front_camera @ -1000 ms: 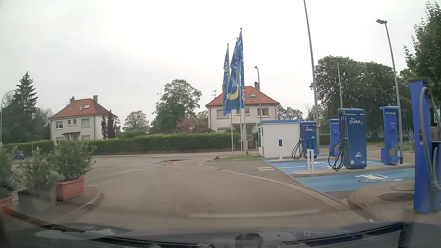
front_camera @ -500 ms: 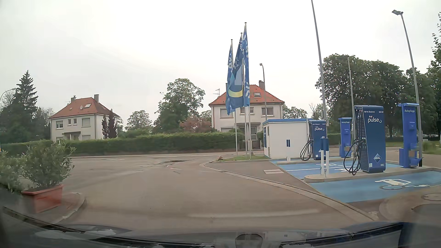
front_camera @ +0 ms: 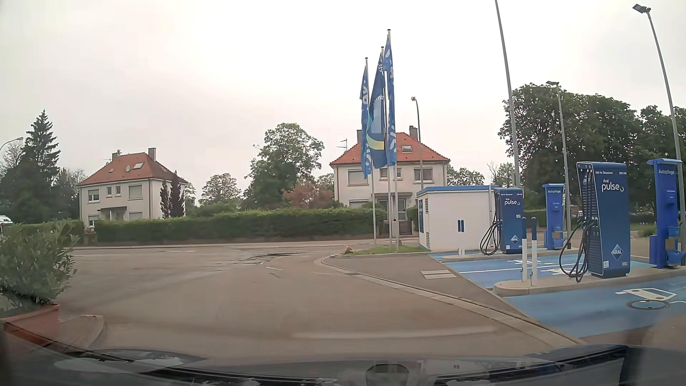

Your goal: Follow the waypoints while adhering to traffic rules and regulations

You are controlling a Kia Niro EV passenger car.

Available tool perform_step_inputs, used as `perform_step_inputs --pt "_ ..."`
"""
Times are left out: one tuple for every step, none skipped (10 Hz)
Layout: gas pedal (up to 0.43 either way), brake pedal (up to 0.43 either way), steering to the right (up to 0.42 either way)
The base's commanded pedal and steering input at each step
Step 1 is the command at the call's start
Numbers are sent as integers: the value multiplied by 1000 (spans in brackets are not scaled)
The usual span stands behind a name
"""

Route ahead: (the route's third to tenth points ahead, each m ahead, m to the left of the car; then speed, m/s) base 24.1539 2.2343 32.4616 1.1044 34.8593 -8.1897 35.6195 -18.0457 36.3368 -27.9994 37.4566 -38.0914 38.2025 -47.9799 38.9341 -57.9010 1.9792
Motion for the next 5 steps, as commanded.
perform_step_inputs --pt "0 0 -53" --pt "0 0 -54" --pt "0 0 -50" --pt "0 0 -48" --pt "8 0 -51"
